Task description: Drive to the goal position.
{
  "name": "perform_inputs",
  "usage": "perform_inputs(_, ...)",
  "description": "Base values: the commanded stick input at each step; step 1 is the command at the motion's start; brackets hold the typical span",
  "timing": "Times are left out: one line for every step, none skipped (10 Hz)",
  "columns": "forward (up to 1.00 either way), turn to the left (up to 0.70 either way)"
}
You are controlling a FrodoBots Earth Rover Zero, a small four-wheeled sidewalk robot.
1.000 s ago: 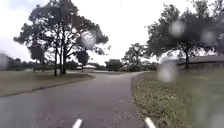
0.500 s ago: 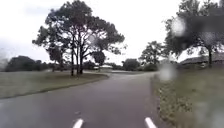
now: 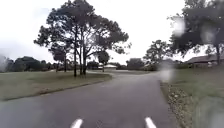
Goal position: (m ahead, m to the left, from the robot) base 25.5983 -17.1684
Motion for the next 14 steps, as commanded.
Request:
perform_inputs(0.85,0.0)
perform_inputs(0.85,0.0)
perform_inputs(0.85,0.0)
perform_inputs(0.85,-0.27)
perform_inputs(0.85,-0.34)
perform_inputs(0.85,-0.29)
perform_inputs(0.85,-0.03)
perform_inputs(0.85,-0.14)
perform_inputs(0.85,-0.25)
perform_inputs(0.85,-0.31)
perform_inputs(0.85,0.0)
perform_inputs(0.85,-0.07)
perform_inputs(0.85,-0.14)
perform_inputs(0.85,-0.19)
